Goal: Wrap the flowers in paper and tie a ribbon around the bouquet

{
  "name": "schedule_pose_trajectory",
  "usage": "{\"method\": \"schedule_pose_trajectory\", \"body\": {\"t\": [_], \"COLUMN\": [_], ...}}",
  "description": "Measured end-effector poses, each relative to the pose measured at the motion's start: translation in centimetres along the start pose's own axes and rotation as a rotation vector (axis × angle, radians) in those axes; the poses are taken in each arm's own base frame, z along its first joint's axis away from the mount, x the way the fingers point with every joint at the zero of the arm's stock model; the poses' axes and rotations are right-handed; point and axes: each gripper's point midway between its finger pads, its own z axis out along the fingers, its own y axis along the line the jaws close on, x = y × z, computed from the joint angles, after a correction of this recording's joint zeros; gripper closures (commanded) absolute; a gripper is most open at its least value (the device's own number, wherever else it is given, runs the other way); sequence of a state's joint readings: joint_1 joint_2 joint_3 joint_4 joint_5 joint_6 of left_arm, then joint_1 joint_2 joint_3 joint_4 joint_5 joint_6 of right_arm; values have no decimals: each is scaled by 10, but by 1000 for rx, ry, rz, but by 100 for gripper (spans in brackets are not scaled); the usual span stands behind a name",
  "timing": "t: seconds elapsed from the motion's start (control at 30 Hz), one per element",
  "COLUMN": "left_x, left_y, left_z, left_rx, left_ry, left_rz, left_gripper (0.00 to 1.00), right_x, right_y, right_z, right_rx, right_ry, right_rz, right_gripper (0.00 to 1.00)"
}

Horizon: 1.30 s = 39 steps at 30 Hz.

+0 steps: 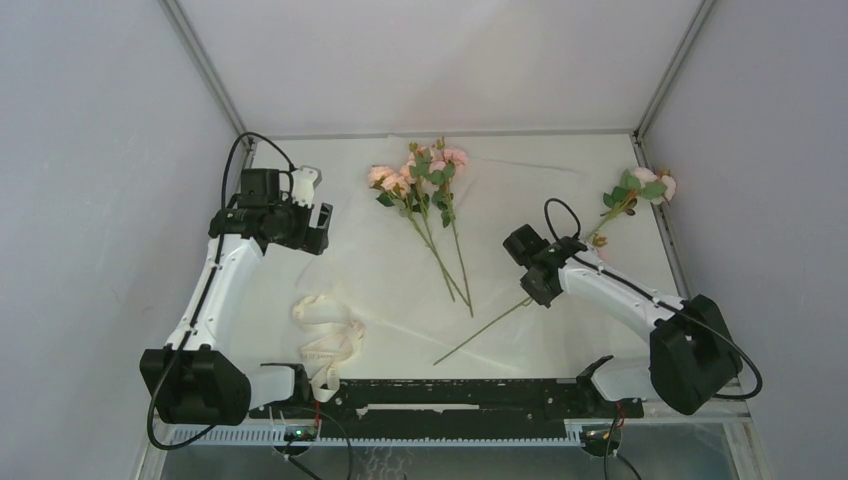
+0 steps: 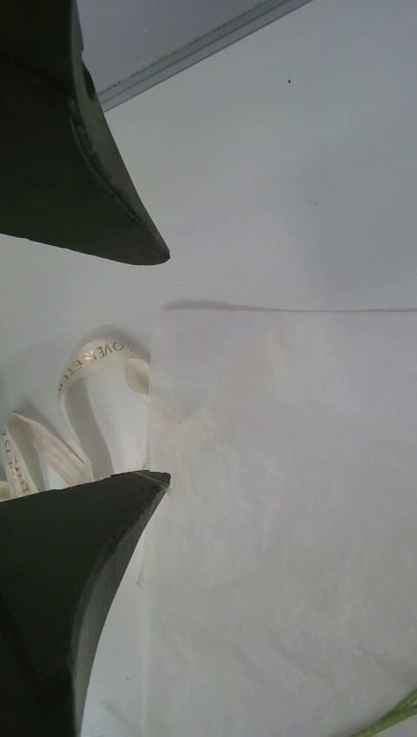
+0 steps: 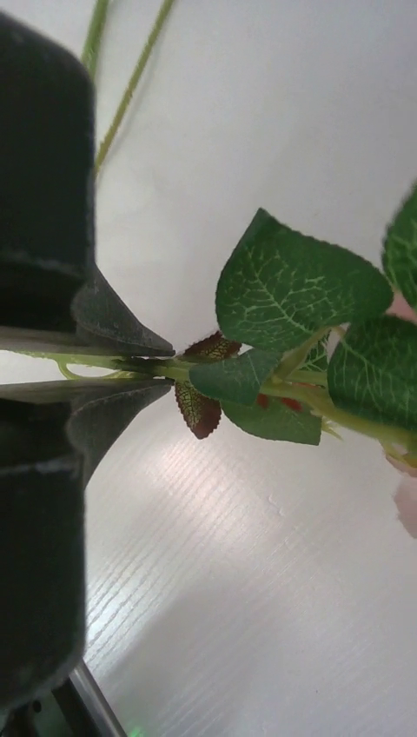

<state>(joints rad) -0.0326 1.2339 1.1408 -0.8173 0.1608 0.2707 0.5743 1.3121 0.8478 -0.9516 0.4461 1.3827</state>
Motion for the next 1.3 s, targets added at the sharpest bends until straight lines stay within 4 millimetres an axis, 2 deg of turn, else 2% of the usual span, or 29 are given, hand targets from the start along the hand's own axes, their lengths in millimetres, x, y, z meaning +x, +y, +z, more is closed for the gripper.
{"method": "schedule_pose_trajectory", "body": {"t": [0.2, 0.7, 0.77, 0.9, 0.97, 1.07, 1.2, 1.3], "left_x": [0, -1, -1, -1, -1, -1, -1, -1], "left_y": [0, 0, 0, 0, 0, -1, -1, -1], "left_z": [0, -1, -1, -1, -1, -1, -1, -1], "left_rx": [0, 0, 0, 0, 1, 2, 2, 2], "left_ry": [0, -5, -5, -6, -6, -6, -6, -6], "left_rz": [0, 1, 1, 1, 1, 1, 1, 1], "left_gripper": [8, 8, 8, 8, 8, 8, 8, 8], "right_x": [11, 17, 13, 0, -9, -16, -21, -24], "right_y": [-7, -21, -24, -25, -26, -30, -49, -57], "right_z": [13, 23, 24, 19, 14, 16, 33, 49], "right_rx": [67, 136, 145, 126, 108, 115, 197, 245], "right_ry": [20, 20, 9, -30, -57, -72, -56, -38], "right_rz": [-65, -124, -127, -131, -125, -112, -96, -90], "right_gripper": [71, 68, 63, 38, 33, 34, 39, 49]}}
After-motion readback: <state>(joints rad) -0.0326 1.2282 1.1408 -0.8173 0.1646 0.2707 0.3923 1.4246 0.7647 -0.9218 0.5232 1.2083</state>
